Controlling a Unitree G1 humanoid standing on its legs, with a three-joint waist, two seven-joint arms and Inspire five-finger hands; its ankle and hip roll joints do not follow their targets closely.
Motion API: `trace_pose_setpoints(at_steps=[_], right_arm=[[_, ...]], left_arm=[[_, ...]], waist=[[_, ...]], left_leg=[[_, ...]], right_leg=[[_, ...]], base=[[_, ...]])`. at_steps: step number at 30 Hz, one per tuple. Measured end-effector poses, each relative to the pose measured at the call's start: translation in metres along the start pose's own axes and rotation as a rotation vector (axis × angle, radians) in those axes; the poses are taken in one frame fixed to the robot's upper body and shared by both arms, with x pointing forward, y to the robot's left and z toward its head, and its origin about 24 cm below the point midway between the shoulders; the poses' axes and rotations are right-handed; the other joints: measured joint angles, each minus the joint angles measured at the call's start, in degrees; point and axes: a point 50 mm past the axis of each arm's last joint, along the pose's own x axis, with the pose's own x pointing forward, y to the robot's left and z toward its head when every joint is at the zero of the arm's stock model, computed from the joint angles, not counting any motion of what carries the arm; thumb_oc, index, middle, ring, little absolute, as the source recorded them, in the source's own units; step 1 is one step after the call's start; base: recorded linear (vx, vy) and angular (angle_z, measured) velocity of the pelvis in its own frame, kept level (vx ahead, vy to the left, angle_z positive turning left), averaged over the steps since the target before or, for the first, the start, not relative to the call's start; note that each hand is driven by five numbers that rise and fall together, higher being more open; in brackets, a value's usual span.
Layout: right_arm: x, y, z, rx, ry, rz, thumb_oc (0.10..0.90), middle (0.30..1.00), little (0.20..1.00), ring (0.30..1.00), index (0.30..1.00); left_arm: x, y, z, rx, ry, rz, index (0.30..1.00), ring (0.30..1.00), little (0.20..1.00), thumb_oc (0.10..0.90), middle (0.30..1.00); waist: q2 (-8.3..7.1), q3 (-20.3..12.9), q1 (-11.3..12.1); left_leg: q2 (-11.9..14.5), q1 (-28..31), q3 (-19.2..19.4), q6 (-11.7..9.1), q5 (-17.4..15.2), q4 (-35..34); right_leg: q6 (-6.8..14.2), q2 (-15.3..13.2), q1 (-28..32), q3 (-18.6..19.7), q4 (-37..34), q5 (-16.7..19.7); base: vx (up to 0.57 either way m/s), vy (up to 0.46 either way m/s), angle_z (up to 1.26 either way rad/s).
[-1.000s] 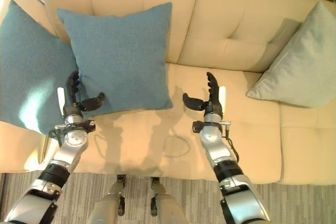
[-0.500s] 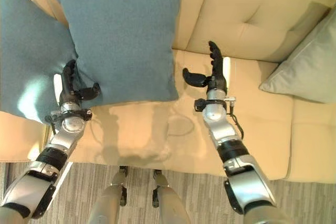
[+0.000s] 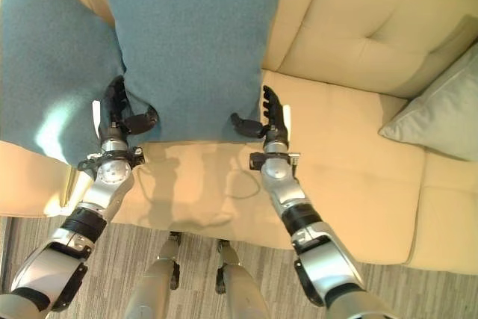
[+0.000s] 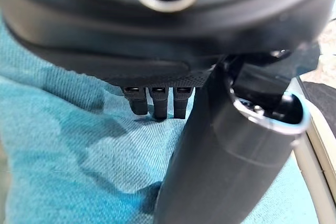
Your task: Pick up all the scattered cushions and arrange them neatly on the sofa.
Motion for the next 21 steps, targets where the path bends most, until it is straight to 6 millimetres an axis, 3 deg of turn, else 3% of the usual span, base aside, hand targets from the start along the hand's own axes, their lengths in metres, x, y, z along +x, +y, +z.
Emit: trace_pose_setpoints(at_steps=[4,5,6,7,8,13,21], right_arm=[[-0.003,0.011,-0.002,0.093,0.023,0.007,0.800,0.900,0.900,0.900,0.900],[-0.003,0.011,-0.002,0.117,0.026,0.002,0.770,0.855,0.855,0.855,0.855],[-0.004,0.014,-0.002,0.148,0.028,0.004,0.588,0.582,0.582,0.582,0.582],[-0.004,0.013,-0.002,0.161,0.029,0.000,0.400,0.300,0.300,0.300,0.300],[-0.004,0.014,-0.002,0.166,0.028,0.000,0.400,0.300,0.300,0.300,0.300],[-0.006,0.000,-0.009,0.189,0.041,-0.033,0.400,0.300,0.300,0.300,0.300],[-0.040,-0.012,-0.053,0.145,0.137,-0.024,0.400,0.300,0.300,0.300,0.300]], left_arm=[[-0.003,-0.007,0.000,-0.060,0.011,-0.017,0.900,0.900,0.900,0.800,0.900],[-0.004,-0.009,0.001,-0.071,0.012,-0.023,0.900,0.900,0.900,0.800,0.900],[-0.004,-0.011,0.003,-0.102,0.017,-0.027,0.900,0.900,0.900,0.800,0.900],[-0.005,-0.012,0.003,-0.108,0.016,-0.029,0.347,0.347,0.347,0.431,0.347],[-0.005,-0.012,0.003,-0.108,0.015,-0.032,0.300,0.300,0.300,0.400,0.300],[-0.007,-0.010,-0.003,-0.153,0.053,-0.067,0.300,0.300,0.300,0.400,0.300],[-0.029,-0.006,-0.034,-0.166,0.159,-0.087,0.300,0.300,0.300,0.400,0.300]], waist=[[-0.02,0.01,-0.02],[-0.02,0.01,-0.02],[-0.02,0.01,-0.02],[-0.02,0.01,-0.02],[-0.02,0.01,-0.03],[-0.01,0.01,-0.24],[-0.02,0.01,-1.06]], left_leg=[[-0.17,-0.10,-0.14,-0.02,0.04,0.00],[-0.19,-0.09,-0.14,-0.02,0.05,0.00],[-0.18,-0.09,-0.14,-0.02,0.06,0.00],[-0.19,-0.08,-0.14,-0.04,0.08,0.00],[-0.19,-0.08,-0.13,-0.04,0.09,0.00],[-0.40,0.46,0.03,-0.81,0.66,0.01],[-0.30,4.29,0.96,-0.80,0.66,0.01]], right_leg=[[0.00,-0.15,0.01,0.04,0.00,0.00],[0.00,-0.16,0.01,0.04,0.00,0.00],[0.00,-0.18,0.02,0.04,0.00,0.00],[0.00,-0.20,0.04,0.04,0.00,0.00],[0.00,-0.19,0.05,0.04,0.00,0.00],[0.01,-0.94,0.60,0.14,0.01,0.01],[0.03,-1.02,4.33,0.62,0.01,-0.01]], base=[[-0.02,-0.004,0.03],[0.00,0.000,0.00],[0.00,0.000,0.00],[0.00,0.000,0.00],[0.00,0.000,0.00],[0.00,0.000,0.01],[0.00,0.003,0.00]])
